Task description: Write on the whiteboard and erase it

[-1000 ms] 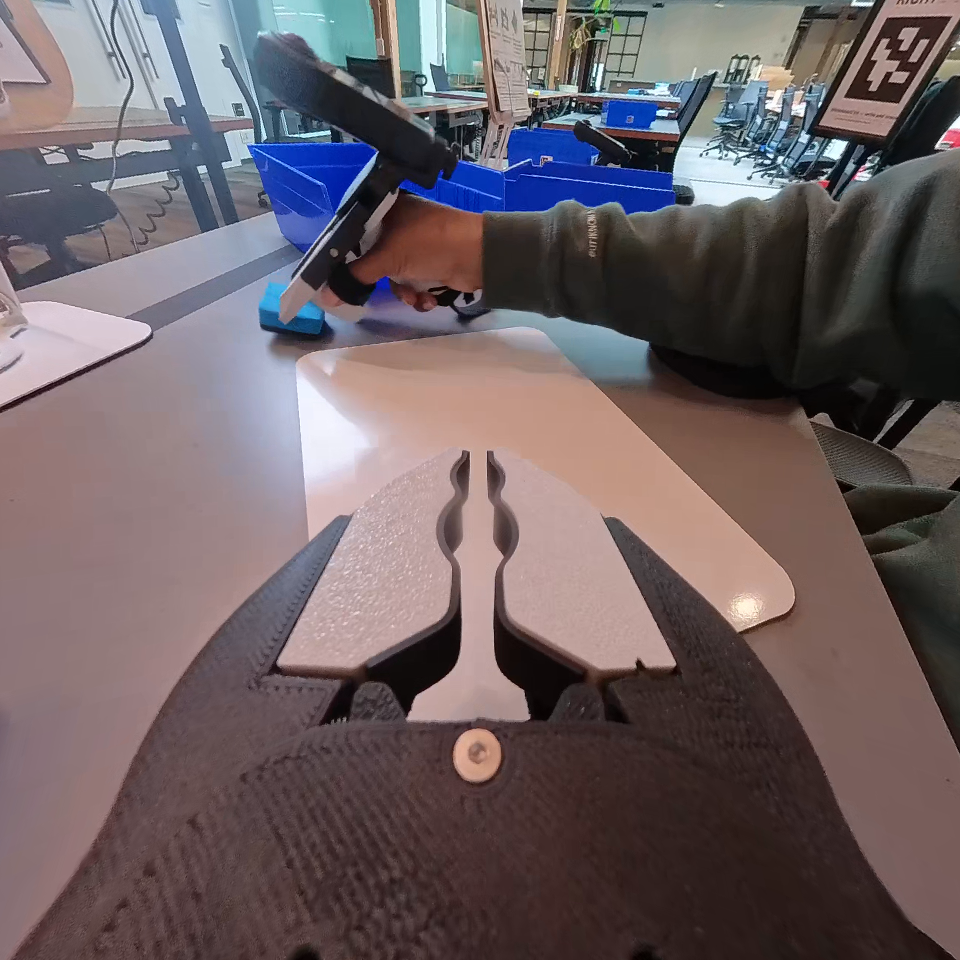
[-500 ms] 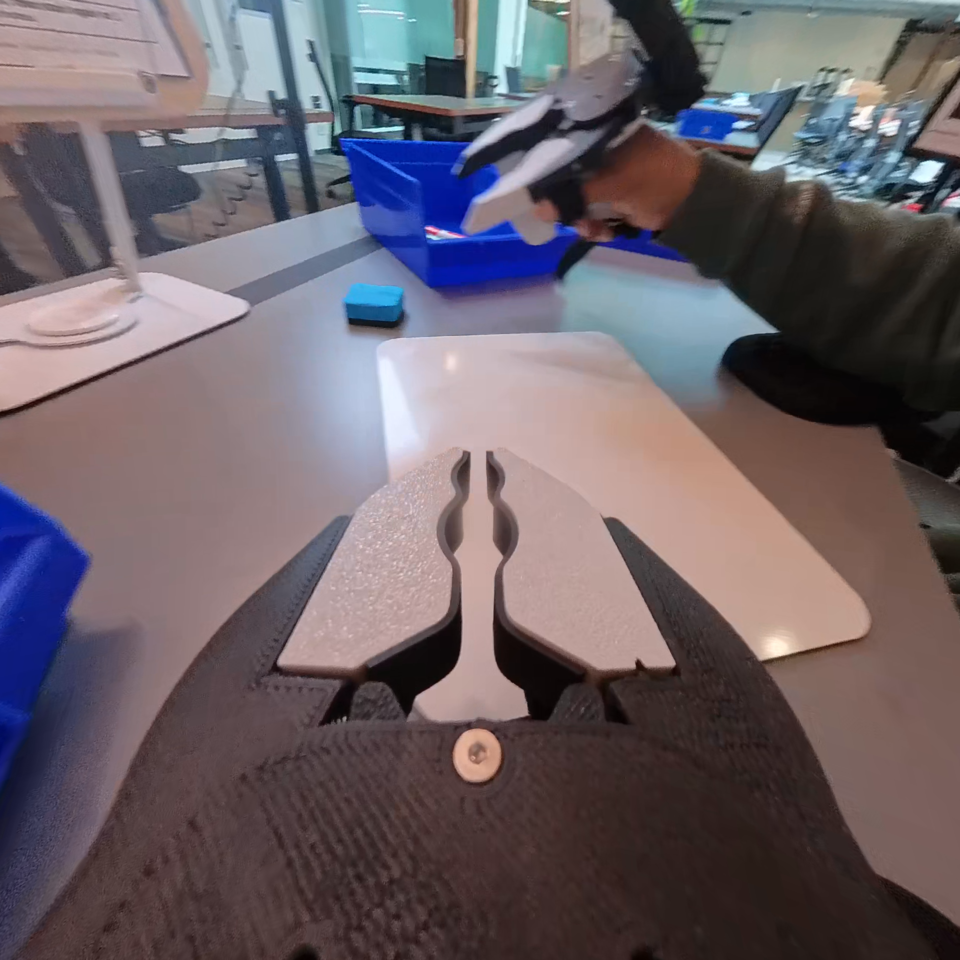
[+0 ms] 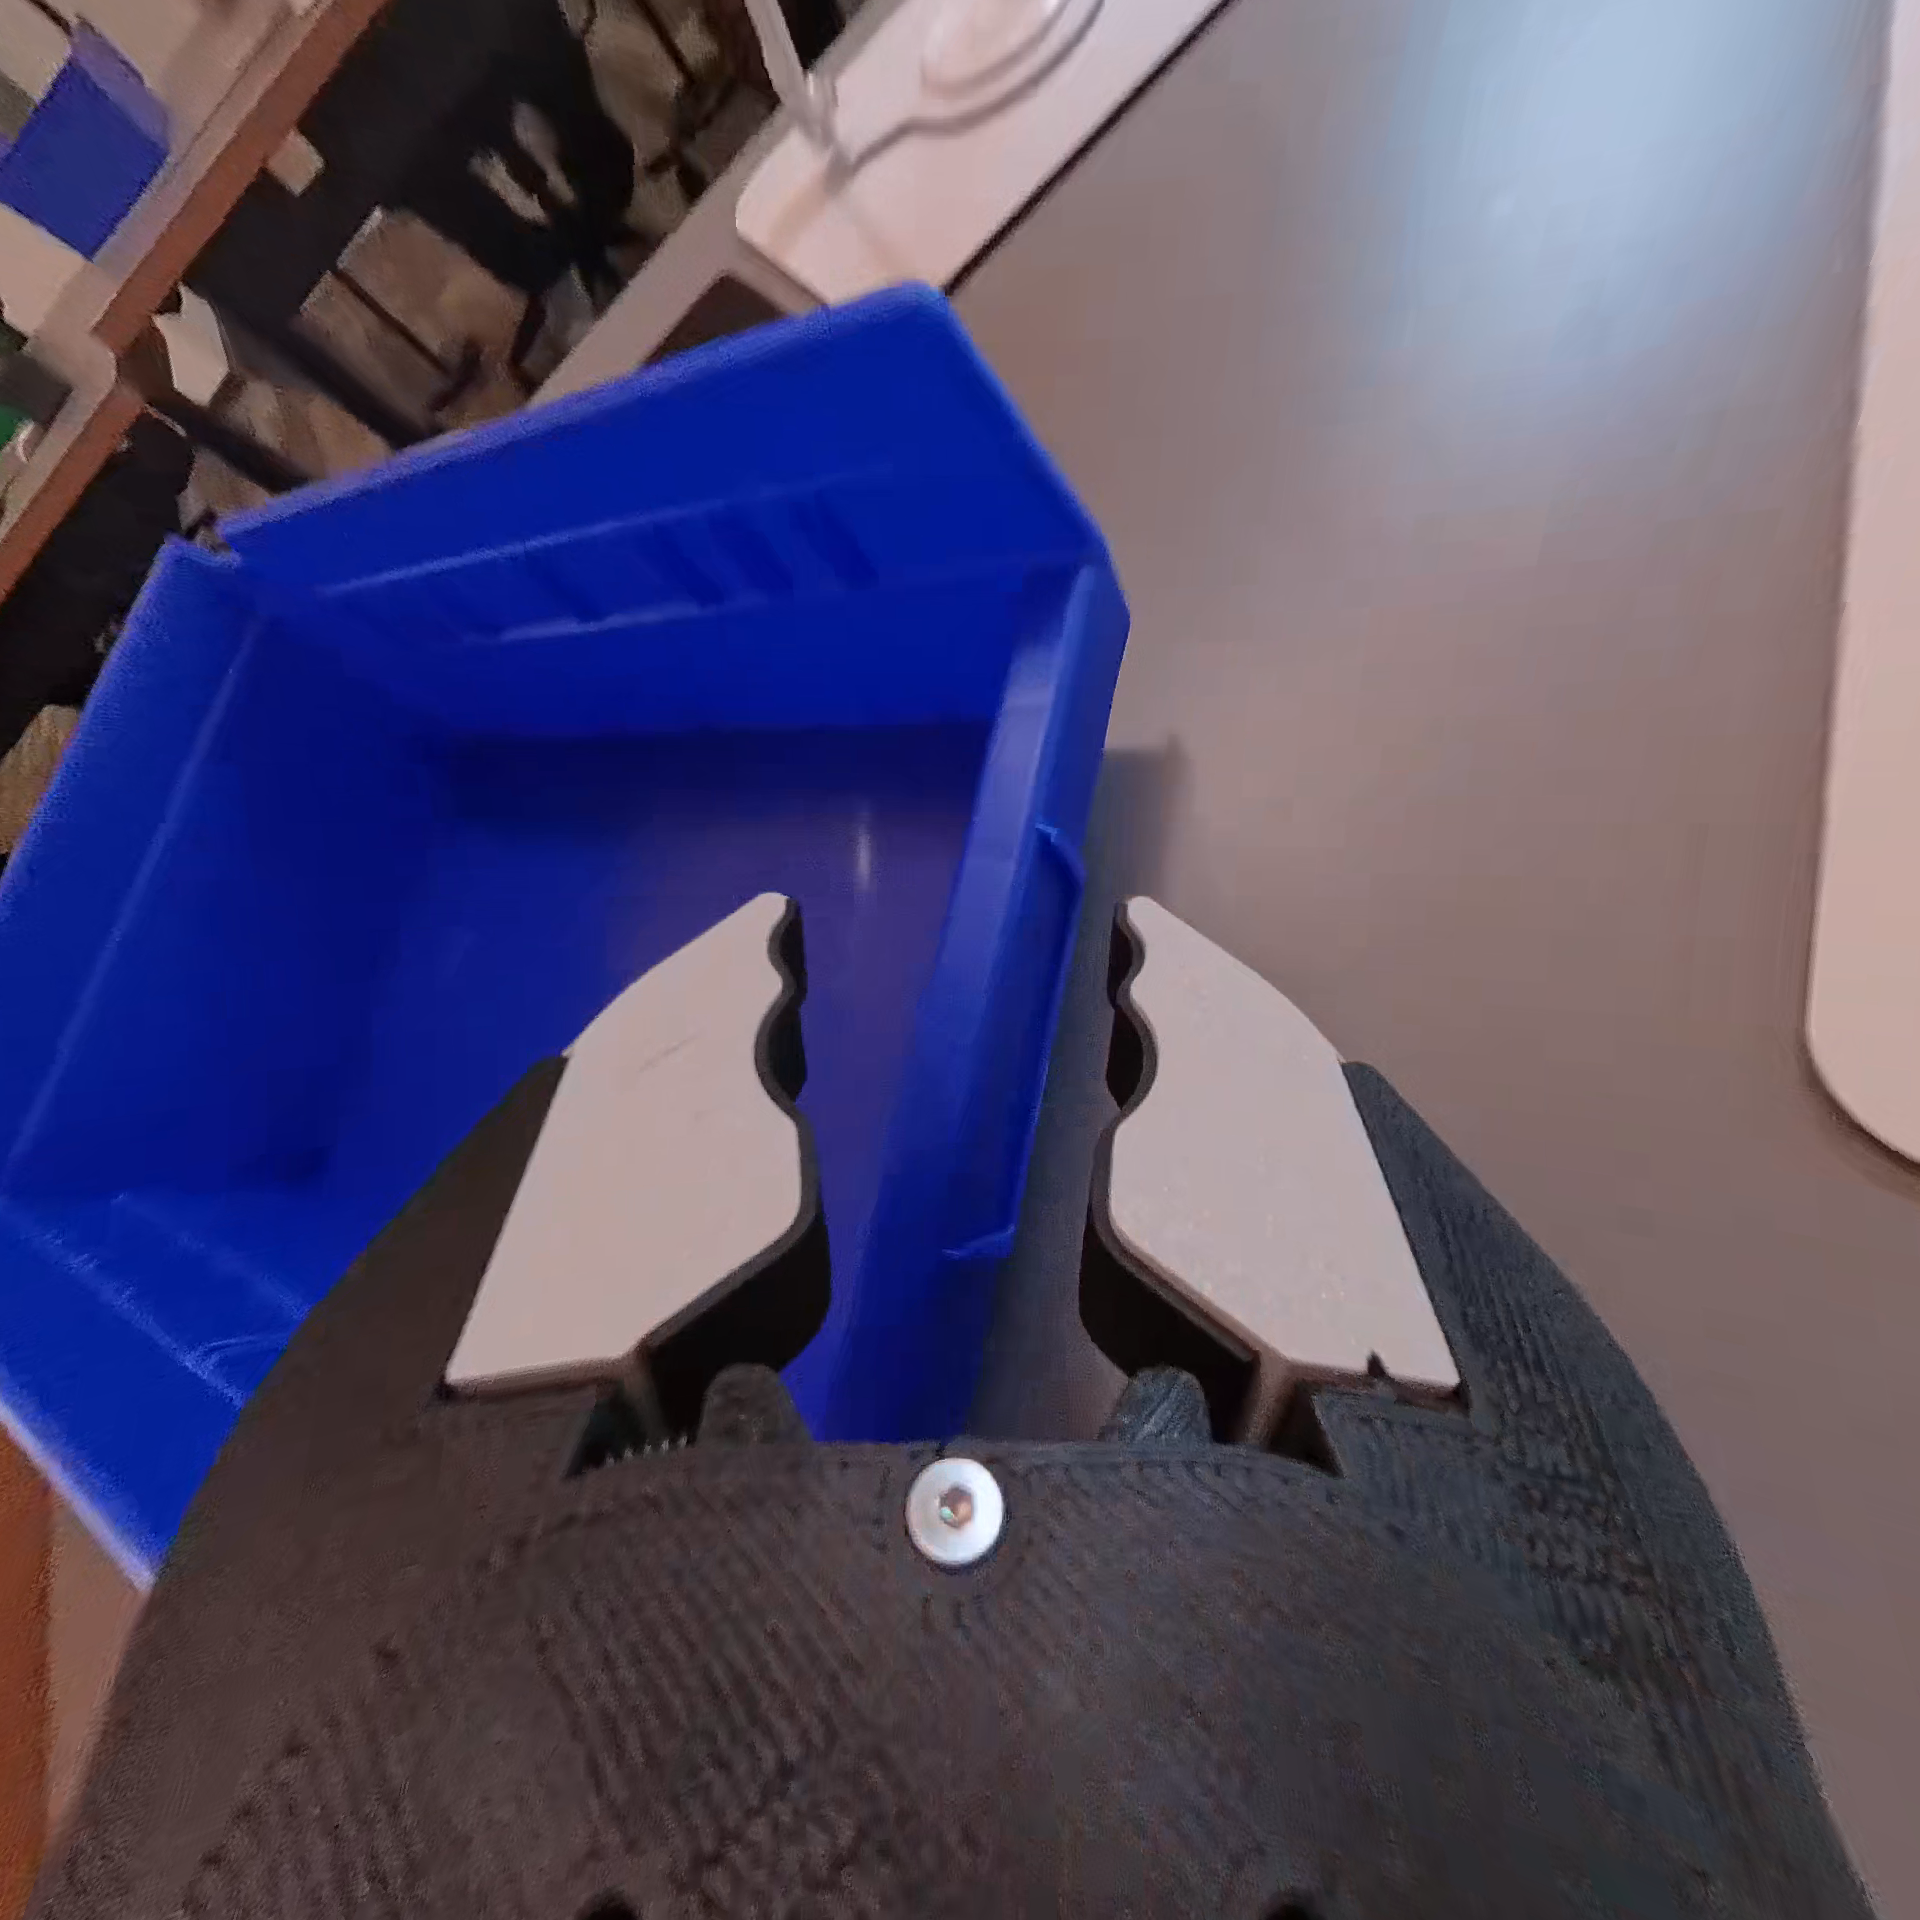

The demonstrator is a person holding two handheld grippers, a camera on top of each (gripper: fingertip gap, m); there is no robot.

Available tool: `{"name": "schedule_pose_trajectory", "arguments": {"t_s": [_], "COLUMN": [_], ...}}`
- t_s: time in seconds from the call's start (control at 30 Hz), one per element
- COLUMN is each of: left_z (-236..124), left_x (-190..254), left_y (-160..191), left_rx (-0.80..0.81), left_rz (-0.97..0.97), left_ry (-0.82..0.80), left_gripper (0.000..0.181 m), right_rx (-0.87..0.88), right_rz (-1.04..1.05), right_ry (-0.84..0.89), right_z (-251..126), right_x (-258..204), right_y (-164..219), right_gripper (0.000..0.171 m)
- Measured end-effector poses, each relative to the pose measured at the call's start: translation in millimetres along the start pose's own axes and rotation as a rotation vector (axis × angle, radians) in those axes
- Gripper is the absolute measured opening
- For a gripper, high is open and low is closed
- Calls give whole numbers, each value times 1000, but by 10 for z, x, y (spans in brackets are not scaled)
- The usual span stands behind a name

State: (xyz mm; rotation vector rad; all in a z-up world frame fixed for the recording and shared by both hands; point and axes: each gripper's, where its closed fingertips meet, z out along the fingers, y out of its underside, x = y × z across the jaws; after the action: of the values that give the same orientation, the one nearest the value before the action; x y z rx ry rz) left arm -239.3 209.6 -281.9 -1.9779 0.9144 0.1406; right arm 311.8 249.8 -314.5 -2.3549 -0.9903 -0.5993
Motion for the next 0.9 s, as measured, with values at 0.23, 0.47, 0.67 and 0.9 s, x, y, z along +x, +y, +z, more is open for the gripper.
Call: {"name": "schedule_pose_trajectory", "arguments": {"t_s": [0.23,0.47,0.67,0.9], "left_z": [176,211,17,-387], "left_x": [-25,-104,-168,-380], "left_y": [426,484,427,288], "left_rx": [-320,-375,-305,-246], "left_rz": [128,265,322,354], "left_ry": [-28,-71,-129,-266], "left_gripper": [54,32,31,31], "right_rx": [-23,106,223,533], "right_rz": [-201,-322,-431,-530], "right_ry": [10,59,101,-8], "right_z": [-138,-915,-1573,-2180], "right_x": [-116,-710,-1305,-2153], "right_y": [162,461,555,-111], "right_gripper": [31,32,33,34]}}
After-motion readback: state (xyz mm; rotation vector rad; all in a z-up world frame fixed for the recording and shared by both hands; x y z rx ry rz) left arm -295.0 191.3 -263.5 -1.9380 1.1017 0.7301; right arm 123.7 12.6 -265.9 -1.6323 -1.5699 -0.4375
